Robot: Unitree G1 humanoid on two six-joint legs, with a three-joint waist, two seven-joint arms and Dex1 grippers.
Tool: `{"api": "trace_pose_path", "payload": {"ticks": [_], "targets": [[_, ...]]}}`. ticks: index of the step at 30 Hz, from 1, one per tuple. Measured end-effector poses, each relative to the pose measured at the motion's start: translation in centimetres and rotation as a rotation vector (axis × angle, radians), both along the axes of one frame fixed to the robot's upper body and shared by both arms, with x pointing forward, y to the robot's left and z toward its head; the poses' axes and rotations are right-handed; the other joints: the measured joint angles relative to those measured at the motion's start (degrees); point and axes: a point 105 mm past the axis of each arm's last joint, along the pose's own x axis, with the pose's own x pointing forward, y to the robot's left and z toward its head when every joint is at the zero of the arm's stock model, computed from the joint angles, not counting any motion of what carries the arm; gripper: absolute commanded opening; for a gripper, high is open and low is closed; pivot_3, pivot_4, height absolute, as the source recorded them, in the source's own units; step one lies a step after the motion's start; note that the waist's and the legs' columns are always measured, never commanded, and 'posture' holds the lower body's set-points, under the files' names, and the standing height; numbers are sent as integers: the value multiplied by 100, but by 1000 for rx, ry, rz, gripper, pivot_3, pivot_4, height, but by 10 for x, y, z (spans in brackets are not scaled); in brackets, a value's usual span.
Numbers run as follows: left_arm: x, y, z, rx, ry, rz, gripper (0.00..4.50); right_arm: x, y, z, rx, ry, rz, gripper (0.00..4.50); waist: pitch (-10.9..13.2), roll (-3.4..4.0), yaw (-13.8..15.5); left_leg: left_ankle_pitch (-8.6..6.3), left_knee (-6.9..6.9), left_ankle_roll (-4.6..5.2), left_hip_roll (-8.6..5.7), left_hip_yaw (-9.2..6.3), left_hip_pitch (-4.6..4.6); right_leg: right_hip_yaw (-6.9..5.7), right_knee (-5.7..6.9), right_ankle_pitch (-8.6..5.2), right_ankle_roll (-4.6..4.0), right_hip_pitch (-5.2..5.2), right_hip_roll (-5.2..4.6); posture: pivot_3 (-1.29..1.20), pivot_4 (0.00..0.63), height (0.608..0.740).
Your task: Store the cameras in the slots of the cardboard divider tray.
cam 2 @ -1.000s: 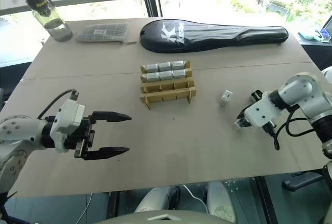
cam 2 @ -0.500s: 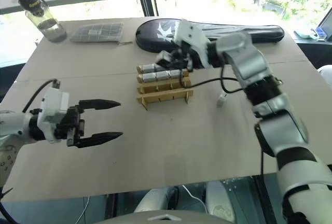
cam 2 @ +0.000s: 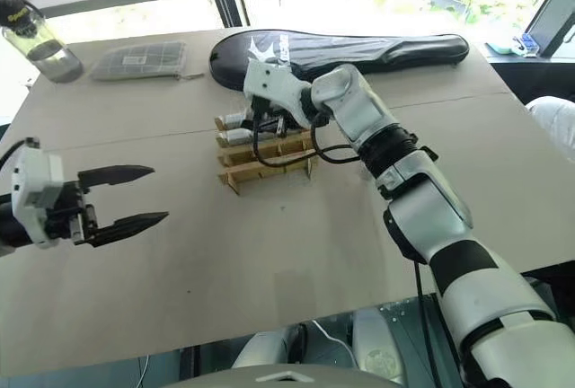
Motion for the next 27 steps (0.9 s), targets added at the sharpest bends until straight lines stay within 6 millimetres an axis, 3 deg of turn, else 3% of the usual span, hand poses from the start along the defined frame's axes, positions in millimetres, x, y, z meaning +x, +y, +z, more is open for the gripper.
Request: {"api": "trace_pose_path", "payload": {"ticks": [8,21,27], "targets": [[3,9,-3,12,-5,26,4252,-9,28,5,-145,-181,144,714,3,5,-51,0,-3,-1,-3,-3,1,1,2,2,-3,-5,2,0,150,740],[7,15,-5,22,-17,44,4252,-22,44,-10,-229,-174,221,714,4,6,-68,1,-1,-2,-3,-5,1,3,5,2,-4,-5,4,0,150,740],[7,15,-5,15,-21,45,4252,-20,42,-17,-265,-160,197,714,4,6,-66,1,-1,-2,-3,-5,1,3,5,3,-4,-5,4,0,150,740]]}}
